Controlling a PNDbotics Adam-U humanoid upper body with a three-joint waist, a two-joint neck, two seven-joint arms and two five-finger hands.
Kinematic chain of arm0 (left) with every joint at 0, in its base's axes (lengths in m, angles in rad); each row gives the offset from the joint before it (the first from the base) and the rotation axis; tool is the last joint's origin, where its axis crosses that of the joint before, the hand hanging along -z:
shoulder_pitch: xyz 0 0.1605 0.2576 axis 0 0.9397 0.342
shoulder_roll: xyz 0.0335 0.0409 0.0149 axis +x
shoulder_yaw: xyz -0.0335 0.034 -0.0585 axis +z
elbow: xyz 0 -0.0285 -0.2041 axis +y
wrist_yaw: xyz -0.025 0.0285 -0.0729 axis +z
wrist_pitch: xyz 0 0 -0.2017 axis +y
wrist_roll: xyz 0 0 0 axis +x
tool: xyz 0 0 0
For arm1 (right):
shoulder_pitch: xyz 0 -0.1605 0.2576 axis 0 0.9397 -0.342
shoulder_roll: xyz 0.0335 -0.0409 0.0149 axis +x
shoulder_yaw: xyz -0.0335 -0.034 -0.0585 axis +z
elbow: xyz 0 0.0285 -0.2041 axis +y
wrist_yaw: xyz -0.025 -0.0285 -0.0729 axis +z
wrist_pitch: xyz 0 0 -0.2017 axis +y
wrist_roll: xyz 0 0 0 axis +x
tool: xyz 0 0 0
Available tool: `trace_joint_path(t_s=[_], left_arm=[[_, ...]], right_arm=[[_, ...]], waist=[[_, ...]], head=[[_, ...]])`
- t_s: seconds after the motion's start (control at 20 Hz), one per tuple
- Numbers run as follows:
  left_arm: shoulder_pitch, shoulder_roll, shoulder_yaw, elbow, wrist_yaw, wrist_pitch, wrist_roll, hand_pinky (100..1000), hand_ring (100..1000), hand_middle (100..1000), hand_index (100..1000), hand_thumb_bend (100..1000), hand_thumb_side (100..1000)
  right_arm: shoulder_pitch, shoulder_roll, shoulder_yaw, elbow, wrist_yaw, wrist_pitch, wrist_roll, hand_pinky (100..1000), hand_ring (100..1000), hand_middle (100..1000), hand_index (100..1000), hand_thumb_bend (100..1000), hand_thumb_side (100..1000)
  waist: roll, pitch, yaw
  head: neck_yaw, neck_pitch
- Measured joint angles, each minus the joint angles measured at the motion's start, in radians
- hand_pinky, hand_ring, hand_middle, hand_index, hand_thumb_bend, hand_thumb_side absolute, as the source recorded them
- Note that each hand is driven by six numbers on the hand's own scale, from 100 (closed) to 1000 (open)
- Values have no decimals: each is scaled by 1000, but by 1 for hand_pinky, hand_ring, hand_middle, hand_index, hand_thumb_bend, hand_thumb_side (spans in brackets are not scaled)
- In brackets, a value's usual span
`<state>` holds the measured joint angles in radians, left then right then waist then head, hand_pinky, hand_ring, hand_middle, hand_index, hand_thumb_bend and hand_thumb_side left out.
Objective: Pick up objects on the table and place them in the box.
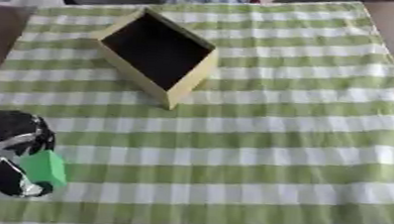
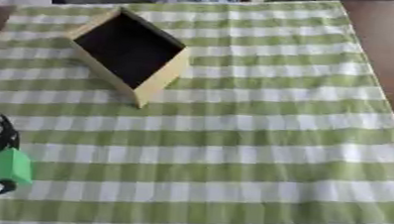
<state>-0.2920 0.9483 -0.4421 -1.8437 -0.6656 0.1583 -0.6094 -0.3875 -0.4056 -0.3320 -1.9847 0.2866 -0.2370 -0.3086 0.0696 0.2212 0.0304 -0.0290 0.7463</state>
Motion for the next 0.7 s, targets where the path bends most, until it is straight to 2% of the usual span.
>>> trace_joint_path(t_s=[0.1,0.3,0.7], left_arm=[[0,0,2,0,6,8,8,374,418,426,555,338,103],[-10,0,23,-14,23,21,20,349,398,413,545,262,100],[-117,16,83,-87,52,31,16,290,353,400,531,307,100]], right_arm=[[0,0,0,0,0,0,0,569,797,714,924,100,969],[1,0,0,0,0,1,0,570,797,714,924,100,968],[1,-2,0,0,0,3,2,576,798,717,922,100,964]], waist=[[0,0,1],[0,0,2],[3,-5,5]], head=[[0,0],[-1,0],[-2,6]])
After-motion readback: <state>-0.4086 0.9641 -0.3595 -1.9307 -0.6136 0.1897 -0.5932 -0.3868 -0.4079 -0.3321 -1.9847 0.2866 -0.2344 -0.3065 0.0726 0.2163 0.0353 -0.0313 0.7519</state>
